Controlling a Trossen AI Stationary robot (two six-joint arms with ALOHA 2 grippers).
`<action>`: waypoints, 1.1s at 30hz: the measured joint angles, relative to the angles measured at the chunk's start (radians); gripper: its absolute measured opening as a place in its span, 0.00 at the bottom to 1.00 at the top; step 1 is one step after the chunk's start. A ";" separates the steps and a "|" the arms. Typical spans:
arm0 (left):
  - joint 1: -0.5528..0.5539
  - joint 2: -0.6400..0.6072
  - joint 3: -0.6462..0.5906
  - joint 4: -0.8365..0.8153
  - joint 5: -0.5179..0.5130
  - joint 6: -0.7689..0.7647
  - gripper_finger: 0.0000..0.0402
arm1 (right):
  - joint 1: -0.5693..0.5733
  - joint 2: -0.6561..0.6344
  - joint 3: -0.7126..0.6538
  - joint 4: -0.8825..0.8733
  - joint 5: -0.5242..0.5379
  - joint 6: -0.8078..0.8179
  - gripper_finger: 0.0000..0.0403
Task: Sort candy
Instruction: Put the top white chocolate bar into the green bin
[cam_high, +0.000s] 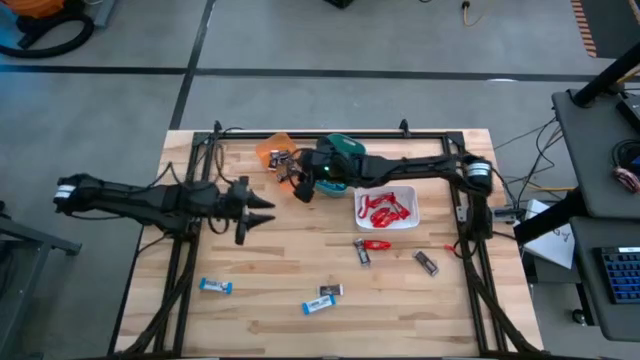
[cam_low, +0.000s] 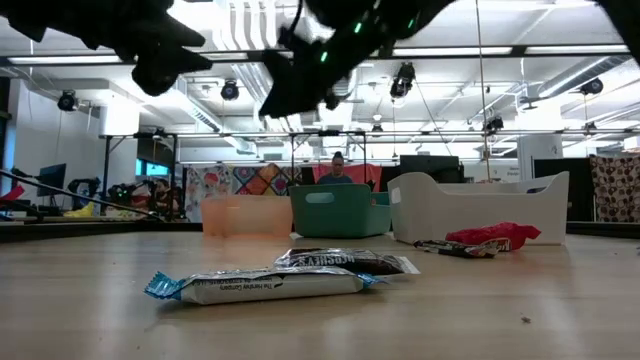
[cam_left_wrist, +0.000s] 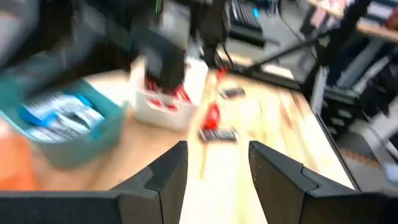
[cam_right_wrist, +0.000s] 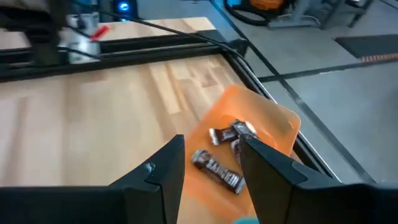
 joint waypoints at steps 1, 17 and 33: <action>-0.016 0.020 0.008 -0.014 0.006 -0.014 0.38 | 0.013 -0.027 -0.005 -0.026 0.000 -0.011 0.36; -0.282 0.391 0.257 -0.661 0.070 -0.226 0.38 | 0.256 -0.352 -0.186 -0.309 -0.002 0.044 0.33; -0.549 0.664 0.305 -0.813 0.345 -0.370 0.38 | 0.379 -0.368 -0.217 -0.320 0.000 0.075 0.33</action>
